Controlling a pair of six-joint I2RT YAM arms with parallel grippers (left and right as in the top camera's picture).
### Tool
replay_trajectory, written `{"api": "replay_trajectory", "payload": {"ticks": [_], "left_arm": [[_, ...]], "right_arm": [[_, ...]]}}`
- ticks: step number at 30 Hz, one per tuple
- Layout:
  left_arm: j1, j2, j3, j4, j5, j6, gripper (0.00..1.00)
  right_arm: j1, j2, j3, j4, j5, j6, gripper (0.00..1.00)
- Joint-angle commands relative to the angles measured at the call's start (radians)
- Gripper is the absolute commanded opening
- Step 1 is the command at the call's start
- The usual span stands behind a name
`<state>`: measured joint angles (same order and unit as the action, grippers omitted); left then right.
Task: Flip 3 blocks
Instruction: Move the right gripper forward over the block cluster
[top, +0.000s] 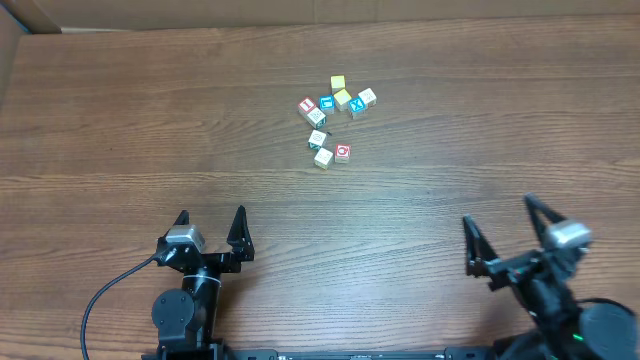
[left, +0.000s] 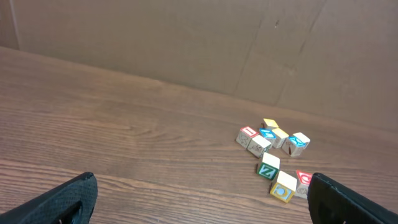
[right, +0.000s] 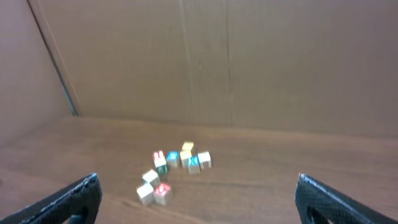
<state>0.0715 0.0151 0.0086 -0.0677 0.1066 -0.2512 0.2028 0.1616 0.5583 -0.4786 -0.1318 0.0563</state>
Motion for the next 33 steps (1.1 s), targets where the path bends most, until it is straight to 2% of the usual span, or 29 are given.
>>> {"api": "replay_trajectory", "payload": {"ticks": [1,6,10,13,17,25,26,27,29,30,32,33], "left_arm": [[-0.006,-0.010,-0.004,-0.003,-0.010,0.020,1.00],[-0.006,-0.010,-0.004,-0.003,-0.010,0.020,1.00],[-0.006,-0.010,-0.004,-0.003,-0.010,0.020,1.00],[-0.006,-0.009,-0.004,-0.003,-0.010,0.020,1.00],[-0.006,-0.009,-0.004,-0.003,-0.010,0.020,1.00],[-0.006,-0.009,-0.004,-0.003,-0.010,0.020,1.00],[-0.006,-0.009,-0.004,-0.003,-0.010,0.020,1.00],[-0.006,-0.009,-0.004,-0.003,-0.010,0.020,1.00],[-0.006,-0.009,-0.004,-0.003,-0.010,0.020,1.00],[-0.006,-0.010,-0.004,-0.003,-0.010,0.020,1.00],[-0.006,-0.009,-0.004,-0.003,-0.010,0.020,1.00],[-0.006,-0.009,-0.004,-0.003,-0.010,0.020,1.00]], "right_arm": [[-0.004,0.144,0.228,-0.101,0.003,0.008,1.00],[-0.004,0.481,0.674,-0.419,0.003,0.008,1.00],[-0.004,0.727,0.948,-0.660,0.002,0.008,1.00],[-0.004,0.887,1.089,-0.792,-0.014,0.008,1.00],[-0.004,1.059,1.143,-0.873,-0.136,0.008,1.00],[-0.001,1.359,1.143,-0.877,-0.484,0.053,1.00],[0.001,1.396,1.143,-0.874,-0.509,0.053,0.97],[0.005,1.432,1.143,-0.870,-0.520,0.054,0.85],[0.021,1.496,1.143,-0.869,-0.512,0.078,0.69],[0.035,1.532,1.143,-0.864,-0.505,0.080,0.57],[0.064,1.588,1.143,-0.848,-0.477,0.105,0.50],[0.079,1.611,1.143,-0.837,-0.451,0.131,0.50]]}}
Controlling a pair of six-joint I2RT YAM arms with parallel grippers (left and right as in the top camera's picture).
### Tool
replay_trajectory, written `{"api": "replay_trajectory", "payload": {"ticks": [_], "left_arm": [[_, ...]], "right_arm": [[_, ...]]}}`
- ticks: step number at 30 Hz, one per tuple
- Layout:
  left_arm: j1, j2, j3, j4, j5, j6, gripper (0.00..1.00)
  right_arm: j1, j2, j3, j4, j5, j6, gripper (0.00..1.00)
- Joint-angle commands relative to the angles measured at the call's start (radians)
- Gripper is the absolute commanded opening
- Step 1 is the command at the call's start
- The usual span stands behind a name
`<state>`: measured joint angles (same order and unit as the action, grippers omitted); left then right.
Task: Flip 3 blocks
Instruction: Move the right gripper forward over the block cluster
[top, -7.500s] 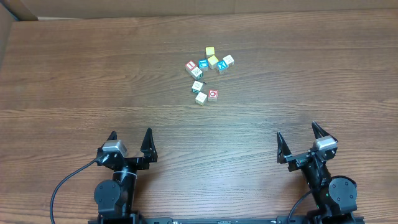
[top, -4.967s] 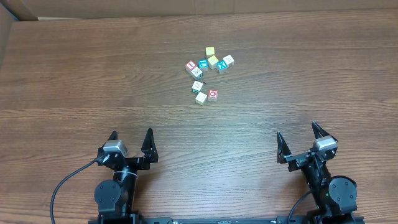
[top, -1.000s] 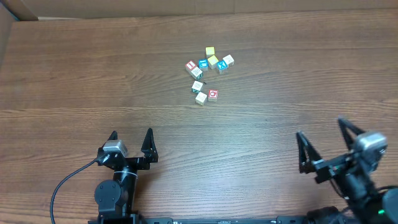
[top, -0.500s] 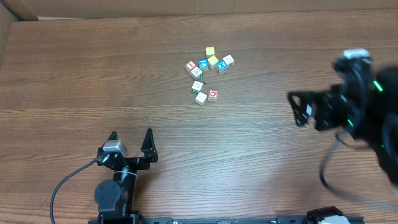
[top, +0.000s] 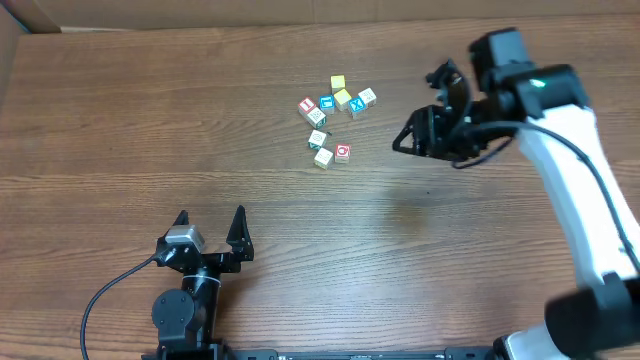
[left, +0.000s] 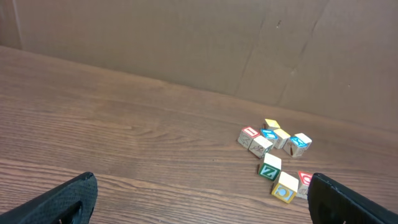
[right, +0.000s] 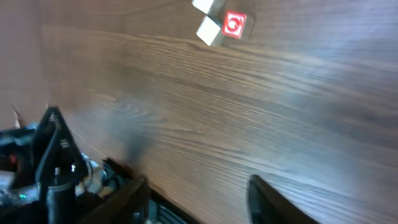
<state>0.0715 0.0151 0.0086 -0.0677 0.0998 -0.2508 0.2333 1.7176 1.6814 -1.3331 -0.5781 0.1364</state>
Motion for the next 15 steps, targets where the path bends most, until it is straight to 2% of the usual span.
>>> {"api": "replay_trajectory", "payload": {"ticks": [1,8,12,15], "left_arm": [[-0.006,-0.009,-0.004,-0.003,-0.003,0.019,1.00],[-0.006,-0.010,-0.004,-0.003,-0.003,0.019,1.00],[-0.006,-0.009,-0.004,-0.003,-0.003,0.019,1.00],[-0.006,-0.009,-0.004,-0.003,-0.003,0.019,1.00]], "right_arm": [[0.067,0.082,0.020,0.032,0.037,0.089,0.50],[0.191,0.192,0.019,0.164,0.335,0.312,0.56],[0.250,0.229,0.019,0.249,0.408,0.344,0.58],[0.285,0.254,0.018,0.317,0.445,0.345,0.66]]}}
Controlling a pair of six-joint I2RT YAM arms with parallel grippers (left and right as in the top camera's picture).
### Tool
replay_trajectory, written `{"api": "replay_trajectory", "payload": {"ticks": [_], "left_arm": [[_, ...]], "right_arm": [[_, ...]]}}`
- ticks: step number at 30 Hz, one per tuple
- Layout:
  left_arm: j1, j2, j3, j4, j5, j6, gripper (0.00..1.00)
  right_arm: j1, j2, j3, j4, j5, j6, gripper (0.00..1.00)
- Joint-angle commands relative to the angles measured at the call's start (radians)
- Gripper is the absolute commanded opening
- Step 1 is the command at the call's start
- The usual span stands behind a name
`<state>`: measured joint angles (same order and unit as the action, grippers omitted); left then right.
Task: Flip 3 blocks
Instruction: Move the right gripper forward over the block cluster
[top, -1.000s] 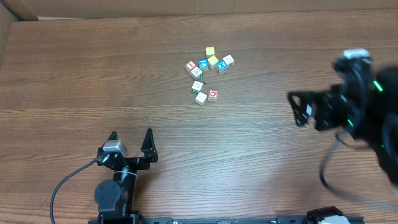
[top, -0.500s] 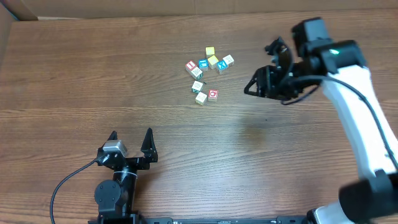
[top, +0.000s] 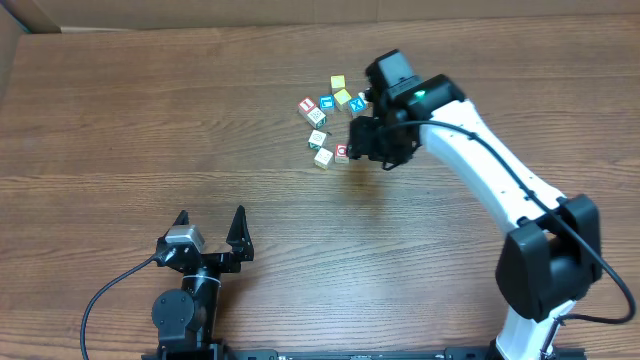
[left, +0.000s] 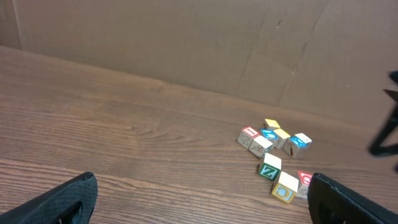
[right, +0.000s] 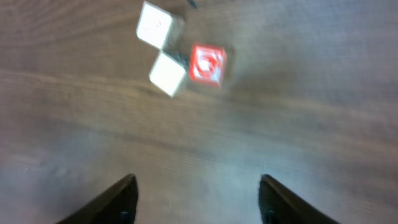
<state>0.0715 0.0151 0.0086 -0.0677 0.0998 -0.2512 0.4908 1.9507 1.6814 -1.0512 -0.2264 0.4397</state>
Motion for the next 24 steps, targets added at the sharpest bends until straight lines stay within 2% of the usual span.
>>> {"api": "replay_trajectory", "payload": {"ticks": [1,13,24], "left_arm": [[-0.006,-0.009,-0.004,-0.003,-0.003,0.020,1.00],[-0.006,-0.009,-0.004,-0.003,-0.003,0.020,1.00],[-0.006,-0.009,-0.004,-0.003,-0.003,0.020,1.00]], "right_arm": [[0.036,0.027,0.017,0.053,0.103,0.045,0.67],[0.055,0.123,0.003,0.168,0.193,0.063,0.71],[0.052,0.151,-0.045,0.233,0.257,0.082,0.70]]}}
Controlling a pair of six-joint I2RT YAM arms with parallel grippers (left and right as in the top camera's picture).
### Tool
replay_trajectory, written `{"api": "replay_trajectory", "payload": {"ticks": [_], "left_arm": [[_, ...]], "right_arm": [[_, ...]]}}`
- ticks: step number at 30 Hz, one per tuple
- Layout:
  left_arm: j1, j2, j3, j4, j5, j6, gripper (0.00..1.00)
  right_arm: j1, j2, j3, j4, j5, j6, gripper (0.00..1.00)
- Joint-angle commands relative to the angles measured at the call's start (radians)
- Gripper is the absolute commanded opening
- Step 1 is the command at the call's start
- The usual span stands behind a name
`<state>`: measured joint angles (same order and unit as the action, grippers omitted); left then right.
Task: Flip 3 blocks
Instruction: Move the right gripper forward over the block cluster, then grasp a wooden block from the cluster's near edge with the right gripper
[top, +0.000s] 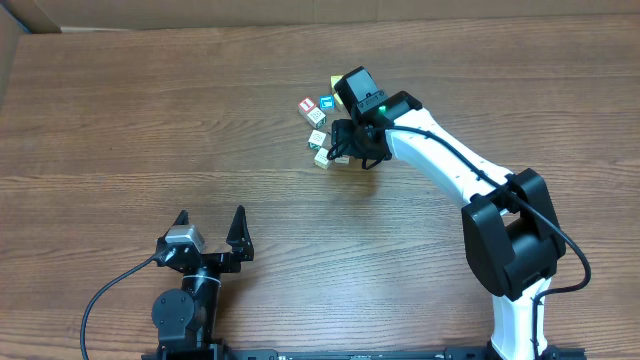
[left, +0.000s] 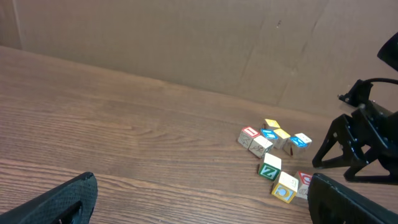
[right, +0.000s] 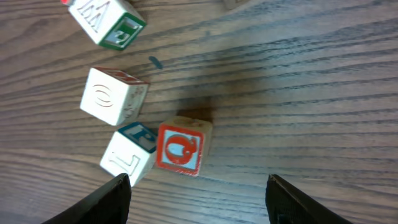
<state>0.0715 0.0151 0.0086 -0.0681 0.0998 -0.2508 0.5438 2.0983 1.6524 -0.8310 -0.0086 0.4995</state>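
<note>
Several small letter blocks lie in a loose cluster (top: 330, 110) at the table's far middle. My right gripper (top: 346, 152) hangs open low over the cluster's near end. In the right wrist view the gripper (right: 198, 184) has a red-faced block (right: 180, 149) just ahead of the gap between its fingers. A white block marked L (right: 127, 157) touches that block's left side, with a white oval-marked block (right: 113, 96) and a green-sided block (right: 111, 22) beyond. My left gripper (top: 211, 225) stands open at the near edge, far from the blocks.
The left wrist view shows the cluster (left: 273, 138), a green Z block (left: 269, 169), a yellow-faced block (left: 284, 186) and the right arm's black gripper (left: 354, 146) over them. A cardboard wall (left: 186, 43) backs the wooden table (top: 150, 120).
My right gripper has moved left and lower, from beside the red-faced block to just over it, so the blocks now fill its wrist view. The left arm has not moved.
Both grippers stood open at the near edge, with the blocks untouched. Then the right arm was stretched out to the right of the cluster, then close by the red-faced block, and now low over it. No block has shifted.
</note>
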Motion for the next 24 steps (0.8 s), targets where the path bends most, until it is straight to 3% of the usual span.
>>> {"api": "replay_trajectory", "payload": {"ticks": [1,8,17,20,23,24], "left_arm": [[-0.006,-0.009,-0.004,-0.002,-0.003,0.019,1.00],[-0.006,-0.009,-0.004,-0.002,-0.003,0.019,1.00],[-0.006,-0.009,-0.004,-0.002,-0.003,0.019,1.00],[-0.006,-0.010,-0.004,-0.002,-0.003,0.019,1.00],[-0.006,-0.009,-0.004,-0.002,-0.003,0.019,1.00],[-0.006,-0.009,-0.004,-0.002,-0.003,0.019,1.00]], "right_arm": [[-0.001,0.005,-0.018,0.016,0.042,0.029,0.71],[0.003,0.006,-0.058,0.092,0.030,0.089,0.71],[0.025,0.006,-0.208,0.318,0.026,0.108,0.70],[0.026,0.006,-0.248,0.371,0.026,0.108,0.62],[0.026,0.005,-0.251,0.362,0.025,0.107,0.36],[0.026,0.000,-0.249,0.354,0.022,0.107,0.34]]}}
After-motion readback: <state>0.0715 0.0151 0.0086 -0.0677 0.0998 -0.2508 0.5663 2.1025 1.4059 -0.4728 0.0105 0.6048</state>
